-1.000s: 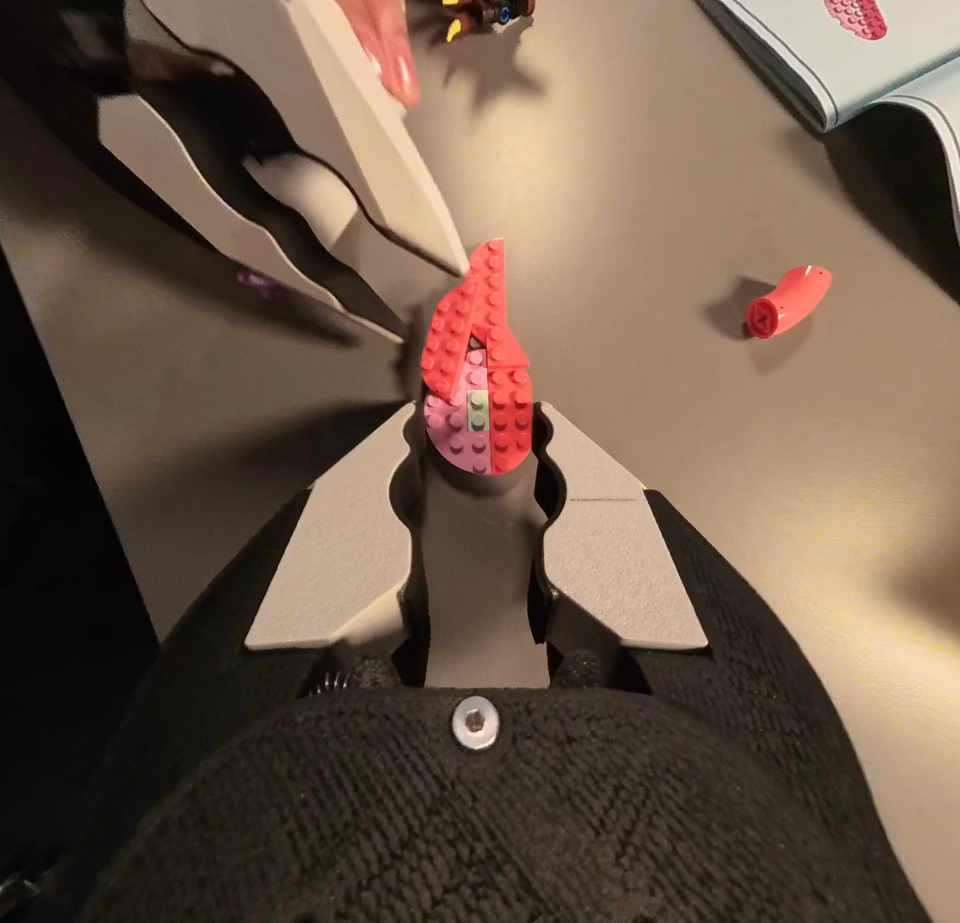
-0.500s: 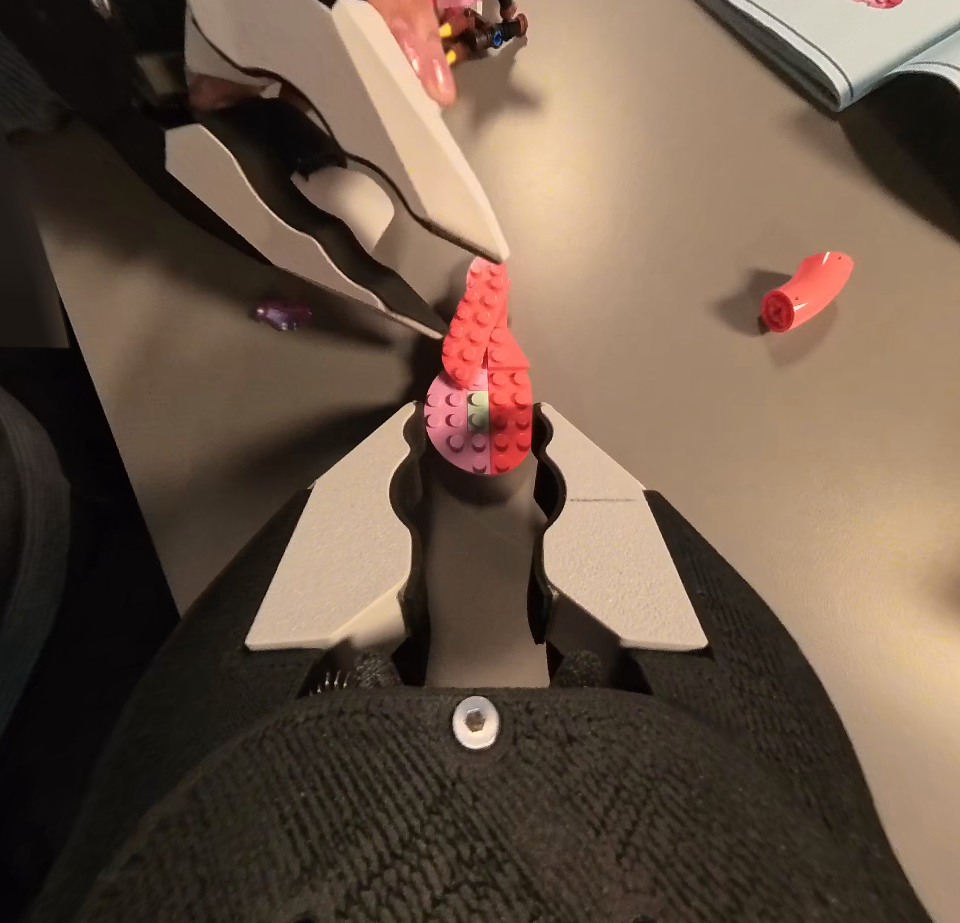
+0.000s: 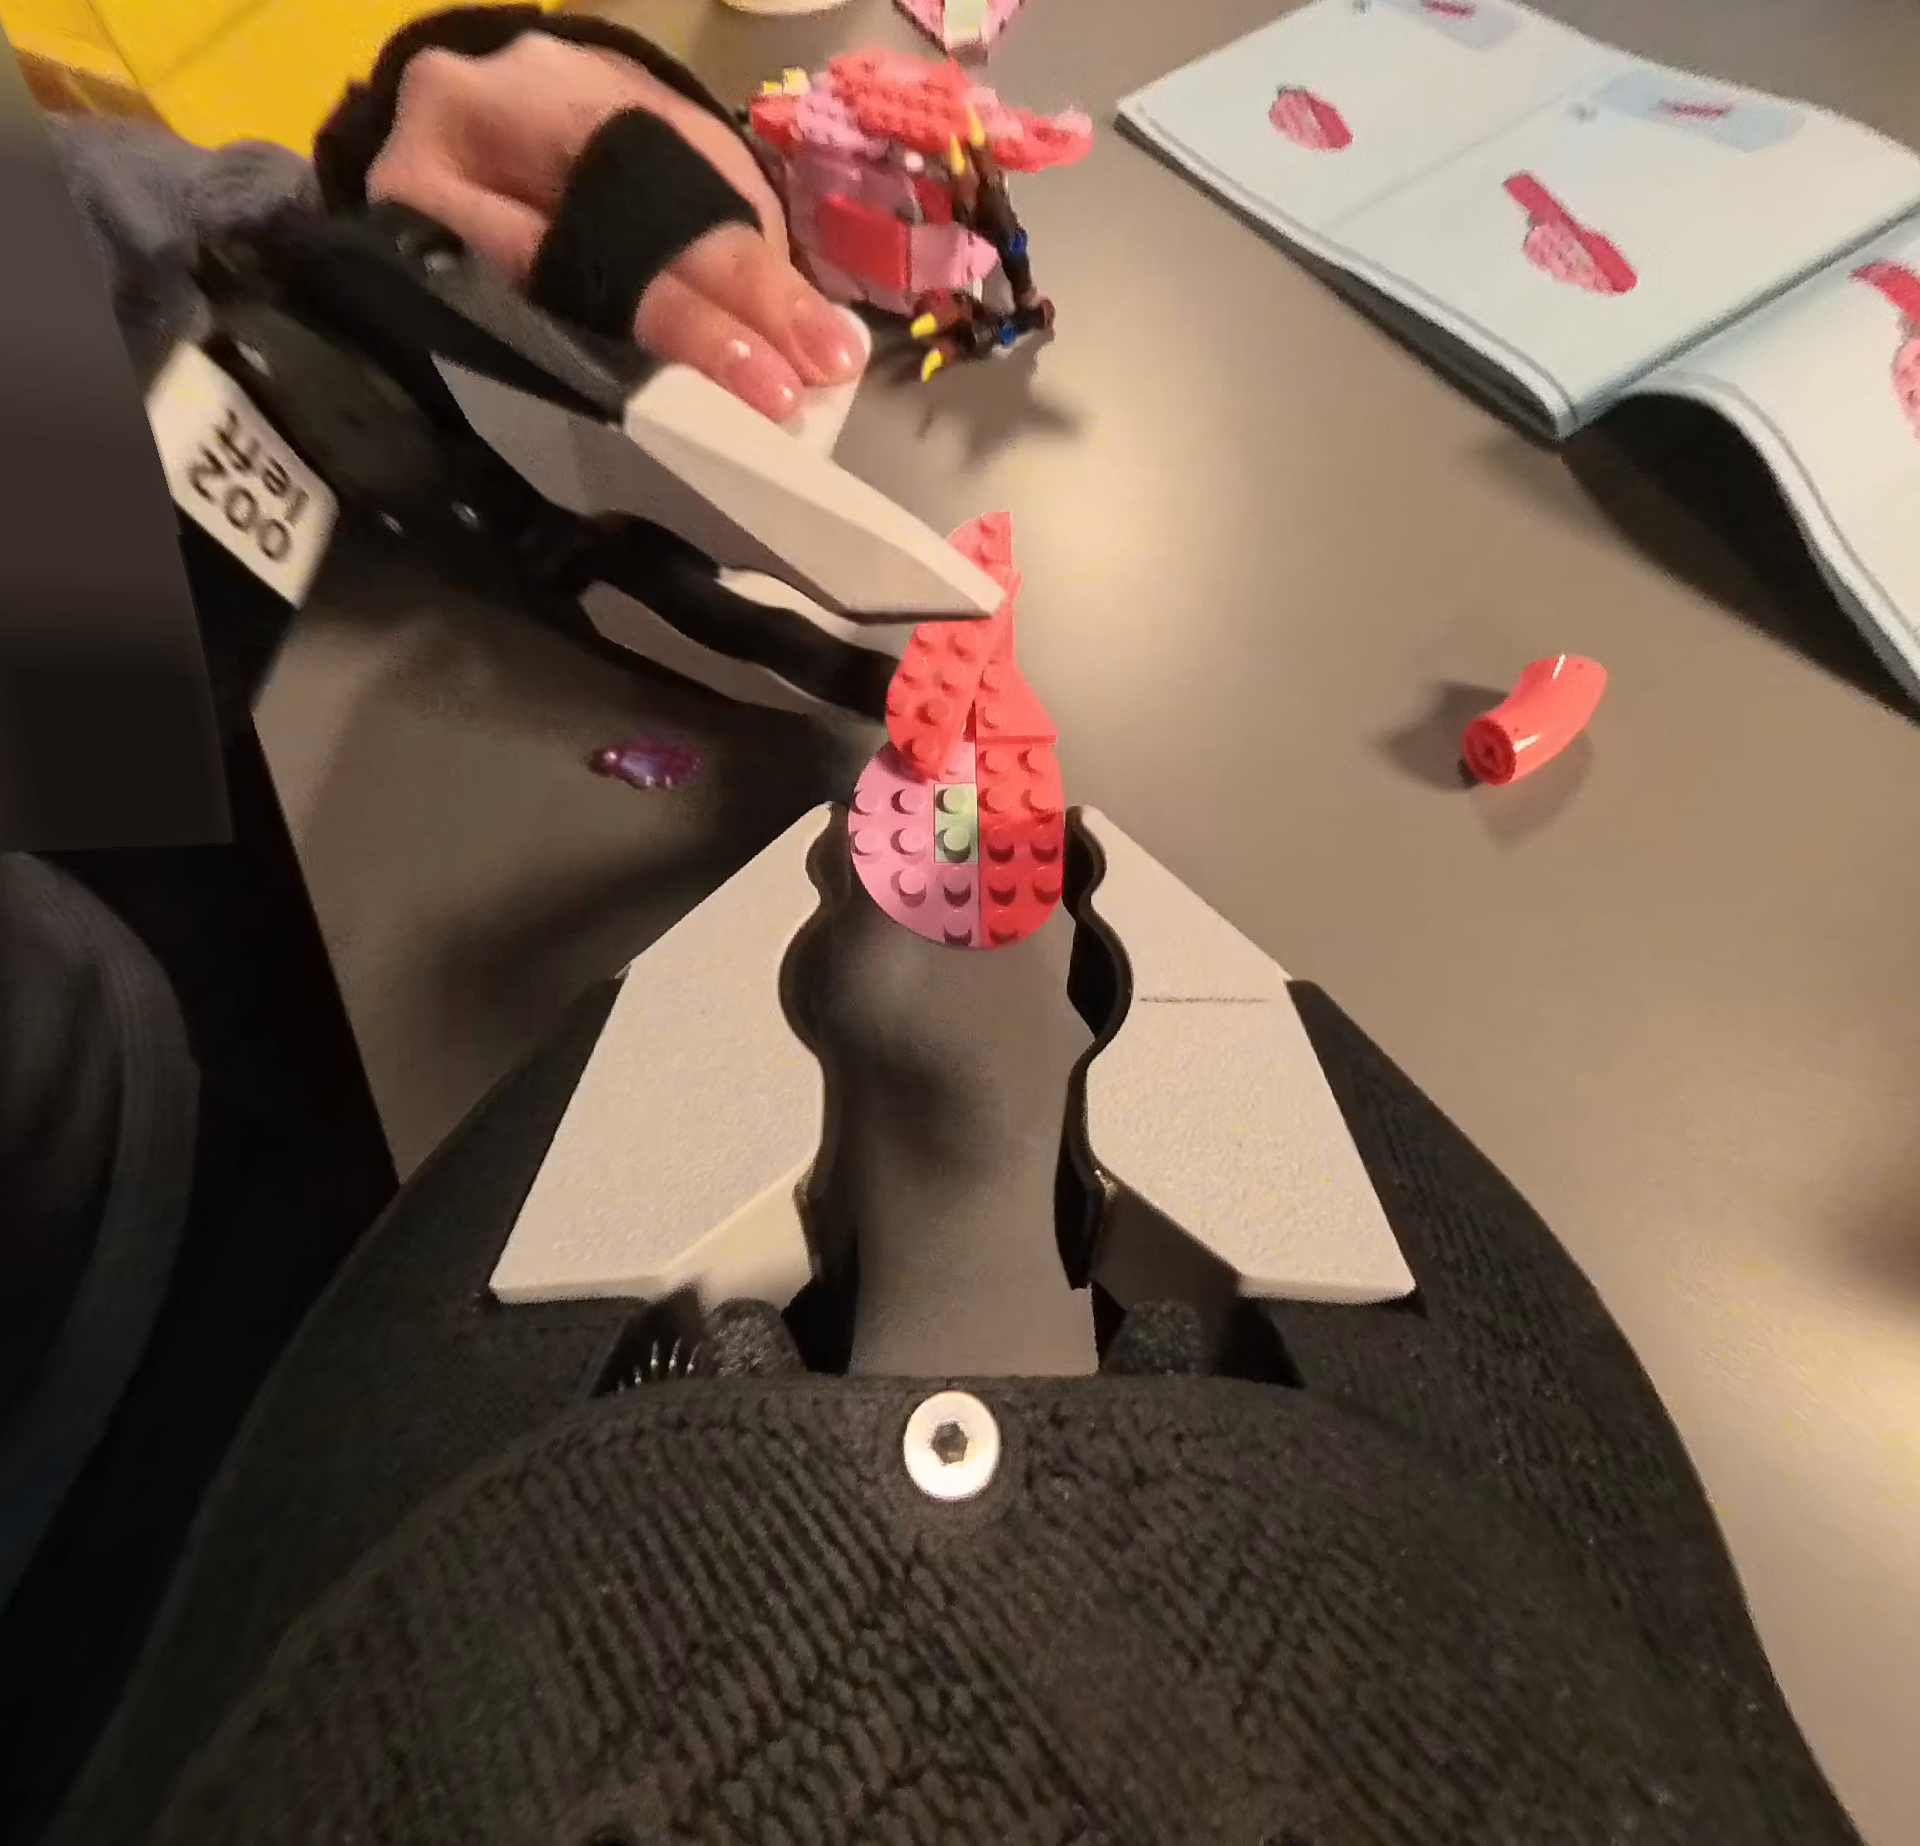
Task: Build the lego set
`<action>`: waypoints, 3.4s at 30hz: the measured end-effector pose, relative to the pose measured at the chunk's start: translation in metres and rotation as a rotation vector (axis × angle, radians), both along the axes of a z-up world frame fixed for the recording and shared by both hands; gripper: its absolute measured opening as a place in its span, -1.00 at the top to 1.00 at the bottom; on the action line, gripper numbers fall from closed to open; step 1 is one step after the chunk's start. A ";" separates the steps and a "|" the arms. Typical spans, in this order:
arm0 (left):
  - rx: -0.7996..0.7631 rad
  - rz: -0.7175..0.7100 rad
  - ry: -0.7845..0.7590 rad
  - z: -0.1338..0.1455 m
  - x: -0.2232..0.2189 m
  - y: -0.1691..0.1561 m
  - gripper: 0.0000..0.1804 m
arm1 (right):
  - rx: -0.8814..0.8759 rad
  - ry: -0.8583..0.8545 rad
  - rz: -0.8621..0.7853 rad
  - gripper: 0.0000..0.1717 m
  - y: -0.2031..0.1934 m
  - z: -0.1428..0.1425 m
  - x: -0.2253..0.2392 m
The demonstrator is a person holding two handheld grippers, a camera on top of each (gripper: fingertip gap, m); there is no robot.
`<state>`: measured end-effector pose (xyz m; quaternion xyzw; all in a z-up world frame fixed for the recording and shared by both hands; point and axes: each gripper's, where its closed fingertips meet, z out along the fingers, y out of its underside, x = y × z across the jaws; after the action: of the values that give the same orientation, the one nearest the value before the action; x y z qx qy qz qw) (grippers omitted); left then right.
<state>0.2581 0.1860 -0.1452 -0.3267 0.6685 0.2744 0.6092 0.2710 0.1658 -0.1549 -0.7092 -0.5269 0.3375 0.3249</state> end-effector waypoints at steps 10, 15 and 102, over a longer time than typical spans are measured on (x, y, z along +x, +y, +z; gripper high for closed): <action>0.126 0.134 -0.050 0.021 -0.013 0.017 0.85 | 0.311 0.036 0.001 0.44 0.004 0.029 -0.016; 0.156 0.180 -0.083 0.031 -0.026 0.024 0.84 | 1.015 -0.107 0.013 0.37 0.020 0.036 -0.023; 0.171 0.258 -0.153 0.041 -0.081 0.014 0.67 | 1.659 -0.160 -0.037 0.94 0.060 0.047 -0.062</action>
<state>0.1774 0.2001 -0.1047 -0.3767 0.5471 0.3805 0.6434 0.2093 0.2259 -0.1082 -0.2701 -0.6141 -0.2172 0.7090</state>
